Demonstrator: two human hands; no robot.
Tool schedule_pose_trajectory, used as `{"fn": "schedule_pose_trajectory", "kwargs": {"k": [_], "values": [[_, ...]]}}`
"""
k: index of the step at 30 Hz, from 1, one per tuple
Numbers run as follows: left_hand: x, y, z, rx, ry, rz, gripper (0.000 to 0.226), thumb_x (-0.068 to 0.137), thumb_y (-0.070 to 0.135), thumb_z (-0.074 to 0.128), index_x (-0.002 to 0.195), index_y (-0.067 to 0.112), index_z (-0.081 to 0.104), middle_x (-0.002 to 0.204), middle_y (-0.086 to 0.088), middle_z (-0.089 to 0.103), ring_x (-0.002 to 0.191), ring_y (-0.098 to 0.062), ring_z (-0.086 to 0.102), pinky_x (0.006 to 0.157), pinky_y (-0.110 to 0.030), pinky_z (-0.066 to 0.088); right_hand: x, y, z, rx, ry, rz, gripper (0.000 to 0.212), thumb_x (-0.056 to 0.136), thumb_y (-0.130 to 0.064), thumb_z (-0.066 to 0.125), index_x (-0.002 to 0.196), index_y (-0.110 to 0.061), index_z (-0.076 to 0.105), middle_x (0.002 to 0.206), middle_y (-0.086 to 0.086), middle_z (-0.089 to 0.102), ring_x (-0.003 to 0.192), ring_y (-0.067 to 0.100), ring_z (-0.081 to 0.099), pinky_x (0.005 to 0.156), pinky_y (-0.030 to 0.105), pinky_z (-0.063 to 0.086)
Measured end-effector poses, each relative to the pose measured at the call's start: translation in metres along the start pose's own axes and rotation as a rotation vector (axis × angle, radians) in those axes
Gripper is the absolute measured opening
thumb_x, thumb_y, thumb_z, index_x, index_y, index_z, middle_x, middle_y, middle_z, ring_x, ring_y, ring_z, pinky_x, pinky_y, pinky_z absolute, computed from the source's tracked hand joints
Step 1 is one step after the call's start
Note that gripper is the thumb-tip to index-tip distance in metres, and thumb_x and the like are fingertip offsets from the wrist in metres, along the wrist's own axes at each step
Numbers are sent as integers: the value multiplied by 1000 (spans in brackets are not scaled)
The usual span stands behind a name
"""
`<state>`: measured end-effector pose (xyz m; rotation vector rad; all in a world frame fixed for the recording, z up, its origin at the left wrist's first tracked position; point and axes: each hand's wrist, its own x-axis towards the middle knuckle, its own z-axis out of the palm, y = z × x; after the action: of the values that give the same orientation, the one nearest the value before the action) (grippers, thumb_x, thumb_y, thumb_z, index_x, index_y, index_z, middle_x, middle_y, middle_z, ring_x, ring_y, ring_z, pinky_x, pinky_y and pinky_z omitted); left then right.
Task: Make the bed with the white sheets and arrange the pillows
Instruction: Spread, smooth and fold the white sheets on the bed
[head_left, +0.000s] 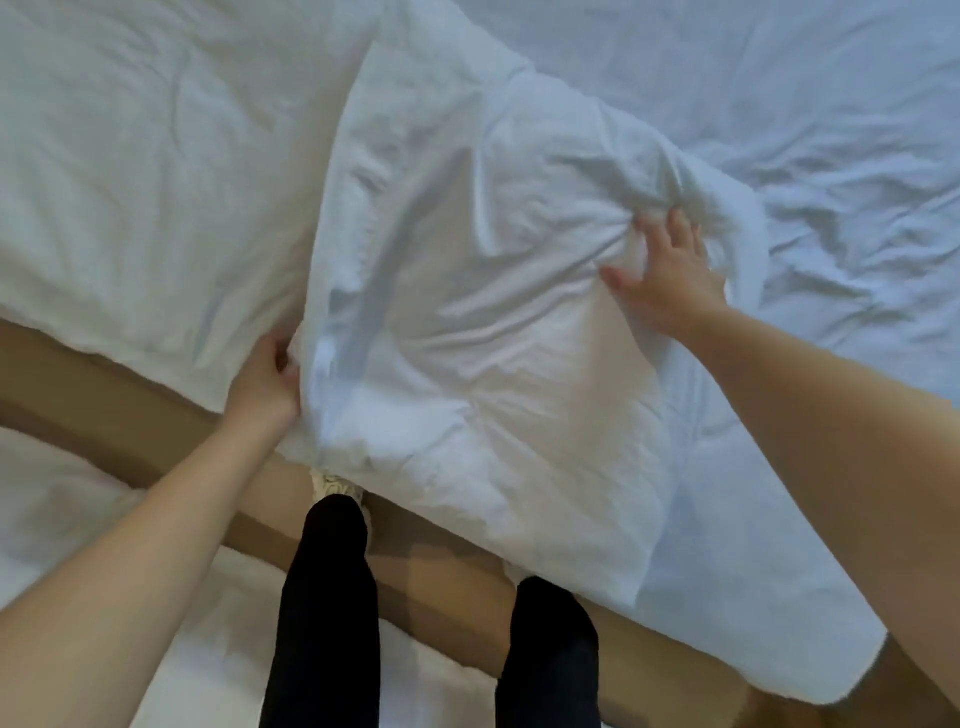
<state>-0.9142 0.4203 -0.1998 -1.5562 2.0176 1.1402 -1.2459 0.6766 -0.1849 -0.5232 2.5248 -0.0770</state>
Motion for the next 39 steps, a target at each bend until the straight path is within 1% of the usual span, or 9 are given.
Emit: {"fn": "schedule_pose_trajectory", "kwargs": {"k": [6, 11, 14, 17, 20, 27, 32, 36, 39], "values": [[-112, 4, 65, -967, 405, -354, 97, 64, 81, 59, 140, 23, 40, 130, 7, 55, 120, -22, 55, 104, -50, 43, -12, 17, -5, -60, -128, -127, 65, 89, -54, 55, 147, -35, 33, 162, 3, 11, 149, 28, 11, 114, 59, 22], [-151, 26, 159, -1398, -11, -585, 99, 60, 68, 79, 140, 21, 46, 123, -1, 66, 107, -20, 66, 80, -37, 58, 19, 28, -29, -58, -62, -164, 38, 90, -59, 52, 112, -31, 65, 164, -2, 6, 151, 23, -1, 115, 61, 9], [-153, 45, 193, -1467, -117, -572, 67, 72, 58, 72, 128, 24, 60, 118, 1, 70, 109, -20, 65, 98, -45, 50, 52, 24, -34, -46, -40, -120, 44, 85, -66, 53, 82, -22, 59, 160, 2, 23, 149, 26, 13, 115, 61, 10], [-167, 50, 213, -1516, -248, -546, 56, 77, 56, 62, 123, 23, 62, 116, -2, 71, 111, -22, 65, 102, -45, 45, 80, 31, -39, 180, -7, -33, 64, 72, -75, 57, 107, -22, 48, 120, 0, 56, 126, 31, 49, 112, 50, 29], [-182, 49, 227, -1574, -331, -601, 53, 80, 58, 55, 116, 20, 64, 112, -7, 72, 109, -25, 65, 97, -47, 46, 91, 41, -48, 216, -141, -43, 95, 79, -78, 52, 150, -20, 27, 149, 6, 42, 137, 27, 40, 112, 36, 31], [-178, 73, 226, -1512, -324, -581, 55, 76, 64, 58, 111, 23, 65, 102, -6, 75, 103, -28, 66, 92, -48, 49, 92, 66, -73, 80, -351, 11, 99, 74, -84, 45, 144, -13, 45, 148, 10, 45, 133, 29, 44, 111, 40, 31], [-192, 78, 234, -1424, -436, -564, 55, 81, 66, 50, 113, 24, 66, 107, -6, 74, 103, -25, 68, 96, -47, 48, 76, 97, -88, -144, -233, 110, 107, 79, -84, 37, 147, -1, 35, 152, 20, 36, 137, 37, 37, 110, 41, 28], [-223, 74, 273, -1408, -581, -622, 76, 70, 70, 67, 127, 22, 59, 117, -5, 70, 111, -24, 65, 106, -48, 42, 59, 139, -78, -193, -234, 129, 156, 33, -109, 20, 146, -3, 41, 148, 24, 41, 135, 40, 40, 110, 43, 29], [-225, 72, 285, -1411, -567, -608, 86, 61, 69, 77, 132, 24, 56, 121, -1, 69, 115, -21, 63, 109, -46, 40, 46, 137, -56, -31, -62, 104, 93, 85, -75, 43, 154, -17, 23, 155, 18, 31, 140, 37, 32, 114, 47, 24]]}}
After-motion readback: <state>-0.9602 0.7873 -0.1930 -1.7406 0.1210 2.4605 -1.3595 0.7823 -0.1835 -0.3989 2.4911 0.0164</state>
